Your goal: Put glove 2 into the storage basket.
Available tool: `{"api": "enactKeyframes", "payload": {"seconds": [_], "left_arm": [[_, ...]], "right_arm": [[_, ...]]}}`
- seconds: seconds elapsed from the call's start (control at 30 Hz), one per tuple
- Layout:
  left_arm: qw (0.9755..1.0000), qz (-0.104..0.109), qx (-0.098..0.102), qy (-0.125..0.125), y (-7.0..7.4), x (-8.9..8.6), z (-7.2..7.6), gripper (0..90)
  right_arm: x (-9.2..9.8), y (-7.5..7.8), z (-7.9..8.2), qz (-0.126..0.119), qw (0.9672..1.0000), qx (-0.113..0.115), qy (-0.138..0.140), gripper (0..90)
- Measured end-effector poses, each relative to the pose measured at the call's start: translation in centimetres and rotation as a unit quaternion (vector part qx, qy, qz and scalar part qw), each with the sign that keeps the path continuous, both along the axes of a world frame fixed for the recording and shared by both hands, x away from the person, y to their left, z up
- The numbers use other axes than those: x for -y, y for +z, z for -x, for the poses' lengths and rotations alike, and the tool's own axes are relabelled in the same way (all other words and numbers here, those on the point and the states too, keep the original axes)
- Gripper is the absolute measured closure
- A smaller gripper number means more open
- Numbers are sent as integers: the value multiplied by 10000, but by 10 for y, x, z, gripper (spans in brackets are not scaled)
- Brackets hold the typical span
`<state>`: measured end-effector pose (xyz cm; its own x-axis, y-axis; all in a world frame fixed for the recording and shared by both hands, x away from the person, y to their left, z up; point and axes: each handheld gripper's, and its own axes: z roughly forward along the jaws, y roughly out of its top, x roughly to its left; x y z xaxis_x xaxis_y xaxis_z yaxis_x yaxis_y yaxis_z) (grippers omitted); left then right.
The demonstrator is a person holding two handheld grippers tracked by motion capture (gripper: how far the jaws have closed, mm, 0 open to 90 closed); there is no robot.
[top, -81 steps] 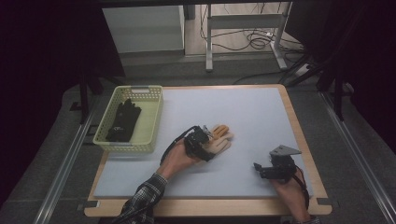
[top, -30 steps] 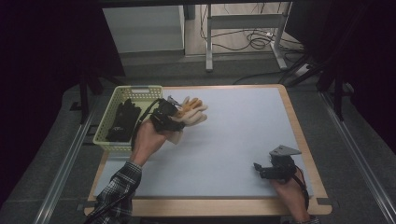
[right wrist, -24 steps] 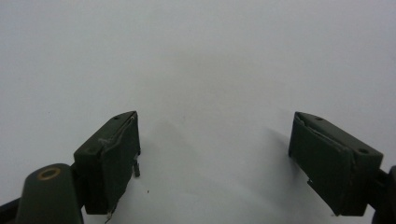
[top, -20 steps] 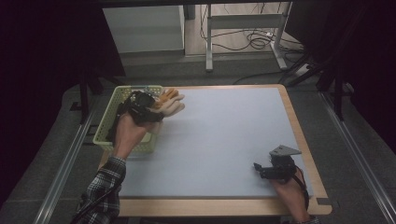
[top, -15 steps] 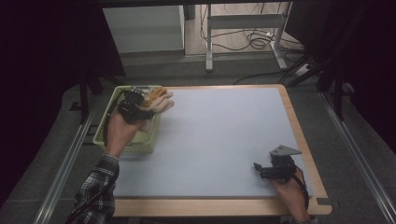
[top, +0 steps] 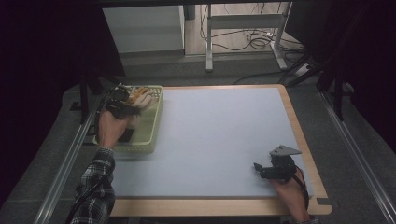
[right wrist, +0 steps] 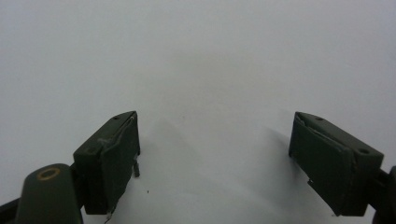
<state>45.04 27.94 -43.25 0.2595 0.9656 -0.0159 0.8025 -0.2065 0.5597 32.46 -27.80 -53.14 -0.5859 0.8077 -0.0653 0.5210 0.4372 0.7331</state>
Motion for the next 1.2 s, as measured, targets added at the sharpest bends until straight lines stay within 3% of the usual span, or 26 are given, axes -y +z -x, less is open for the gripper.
{"api": "enactKeyframes", "payload": {"seconds": [0.2,0.33,0.5,0.63,0.7,0.83,0.87,0.9,1.0,1.13,1.2], "left_arm": [[9995,-56,-267,145,-20,0,-18,543],[9990,-78,-433,49,-35,9,-26,539],[9977,-274,-624,-68,-50,24,-36,536],[9944,-73,-1026,-261,-64,33,-44,481],[9926,-145,-1165,-300,-70,35,-46,413],[9925,-142,-1205,-157,-74,30,-47,273],[9925,-216,-1193,-147,-74,28,-45,273],[9928,-211,-1177,-105,-72,27,-44,210],[9941,-31,-1079,-112,-66,26,-41,114],[9968,-148,-706,-342,-36,29,-29,112],[9981,-80,-523,-315,-24,26,-25,135]], "right_arm": [[0,0,0,0,10000,4,1,161],[0,0,0,-3,10000,1,2,161],[0,0,0,-5,10000,0,3,161],[0,0,0,-2,10000,7,4,161],[0,0,0,-6,10000,3,3,160],[0,0,0,-6,10000,4,5,161],[0,0,0,-4,10000,3,6,161],[0,0,0,-9,10000,-4,7,161],[0,0,0,-3,10000,1,7,161],[0,0,0,-1,10000,12,7,161],[0,0,0,0,10000,14,9,160]]}}
